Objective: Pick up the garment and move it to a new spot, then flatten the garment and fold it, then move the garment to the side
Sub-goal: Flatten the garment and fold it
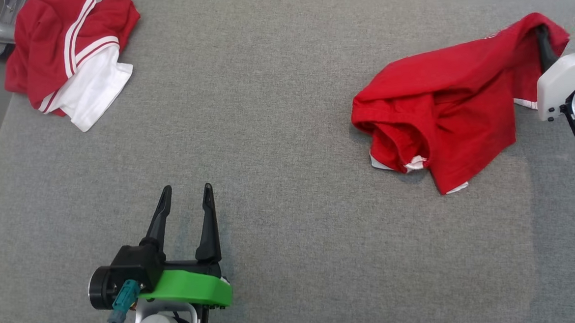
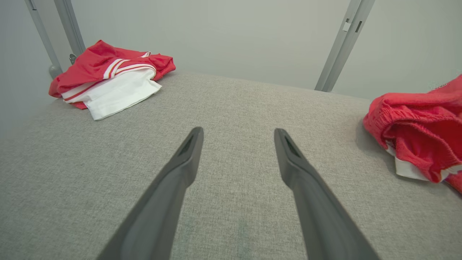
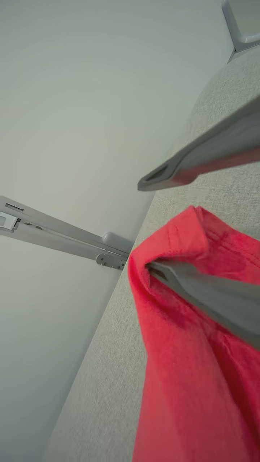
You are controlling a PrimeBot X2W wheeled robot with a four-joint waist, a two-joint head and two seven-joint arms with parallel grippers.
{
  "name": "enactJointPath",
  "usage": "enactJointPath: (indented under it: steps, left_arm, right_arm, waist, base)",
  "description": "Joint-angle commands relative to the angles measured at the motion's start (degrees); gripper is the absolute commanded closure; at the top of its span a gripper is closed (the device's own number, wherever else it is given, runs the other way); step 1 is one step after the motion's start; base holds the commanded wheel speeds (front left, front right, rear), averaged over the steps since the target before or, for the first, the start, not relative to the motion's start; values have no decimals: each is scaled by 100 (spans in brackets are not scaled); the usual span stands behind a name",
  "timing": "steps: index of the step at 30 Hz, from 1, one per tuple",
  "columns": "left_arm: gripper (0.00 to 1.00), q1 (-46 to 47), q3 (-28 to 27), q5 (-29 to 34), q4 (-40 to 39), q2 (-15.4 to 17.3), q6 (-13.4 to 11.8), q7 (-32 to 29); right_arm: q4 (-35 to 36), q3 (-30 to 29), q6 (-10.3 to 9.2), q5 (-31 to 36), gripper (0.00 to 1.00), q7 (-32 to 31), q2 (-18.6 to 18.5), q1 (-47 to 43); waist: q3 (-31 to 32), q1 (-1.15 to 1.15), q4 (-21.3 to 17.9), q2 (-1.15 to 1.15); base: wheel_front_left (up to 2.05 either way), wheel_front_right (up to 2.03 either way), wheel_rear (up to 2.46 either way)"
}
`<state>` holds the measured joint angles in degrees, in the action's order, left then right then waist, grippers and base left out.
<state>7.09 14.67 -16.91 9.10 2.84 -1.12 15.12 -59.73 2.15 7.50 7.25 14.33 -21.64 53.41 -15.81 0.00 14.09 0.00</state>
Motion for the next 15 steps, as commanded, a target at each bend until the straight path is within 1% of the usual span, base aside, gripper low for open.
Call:
enactJointPath:
  steps: [1,3,5,9,13,15]
  left_arm:
    - [0,51,-38,27,1,8,-40,5]
    - [0,23,-59,33,11,8,-36,5]
    - [0,-13,-82,39,1,8,-50,5]
    - [0,-96,-128,68,-10,8,-48,4]
    - [0,-168,-134,79,-10,8,-58,5]
    - [0,-212,-136,88,-7,9,-65,5]
  right_arm:
    - [7,51,-2,-24,0,56,63,63]
    - [98,83,-2,-133,0,85,148,-44]
    - [419,77,-2,-247,0,86,203,-184]
    - [1509,10,-2,-712,0,86,511,-838]
    - [2668,255,-2,-1083,0,88,801,-1711]
    - [3088,418,-1,-1266,0,89,985,-2186]
  waist:
    - [17,0,-79,0]
    - [67,0,-172,0]
    - [120,0,-272,0]
    - [245,0,-529,0]
    - [368,0,-714,0]
    - [418,0,-772,0]
  base:
    - [0,0,0]
    - [0,0,0]
    - [0,0,0]
    - [0,0,0]
    - [0,0,0]
    - [0,0,0]
